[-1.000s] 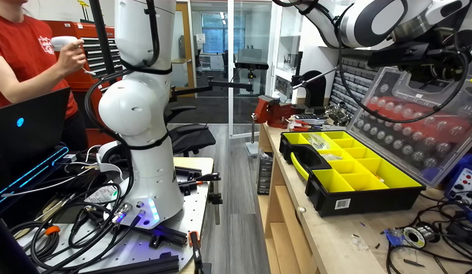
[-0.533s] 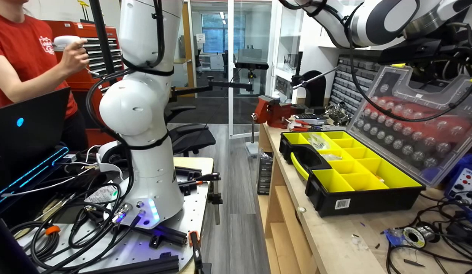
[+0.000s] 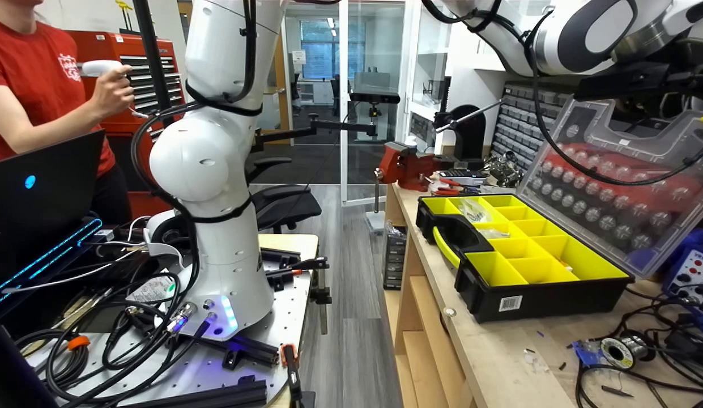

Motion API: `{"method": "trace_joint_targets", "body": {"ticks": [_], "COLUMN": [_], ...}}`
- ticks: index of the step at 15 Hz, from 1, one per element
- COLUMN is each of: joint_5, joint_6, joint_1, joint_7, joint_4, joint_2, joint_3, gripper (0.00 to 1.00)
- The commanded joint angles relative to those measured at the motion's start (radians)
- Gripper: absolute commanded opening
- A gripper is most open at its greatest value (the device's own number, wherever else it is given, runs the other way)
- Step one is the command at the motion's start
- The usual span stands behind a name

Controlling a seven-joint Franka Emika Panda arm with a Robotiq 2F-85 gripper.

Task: Close the lid on the black and yellow case

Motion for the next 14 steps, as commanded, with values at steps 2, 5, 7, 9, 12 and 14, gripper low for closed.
{"method": "trace_joint_targets", "body": {"ticks": [2, 5, 7, 9, 12, 14], "joint_5": [-0.018, -0.014, -0.013, -0.042, -0.022, -0.027], "joint_6": [0.015, 0.013, 0.011, 0.006, 0.01, 0.008], "joint_1": [0.02, 0.018, 0.018, -0.014, 0.016, 0.021], "joint_7": [0.032, 0.031, 0.033, 0.051, 0.048, 0.053], "joint_4": [0.04, 0.067, 0.093, 0.123, 0.163, 0.194], "joint_2": [0.037, 0.063, 0.082, 0.1, 0.124, 0.144], "joint_3": [-0.025, -0.027, -0.029, 0.004, -0.031, -0.044], "gripper": [1.0, 1.0, 1.0, 1.0, 1.0, 1.0]}}
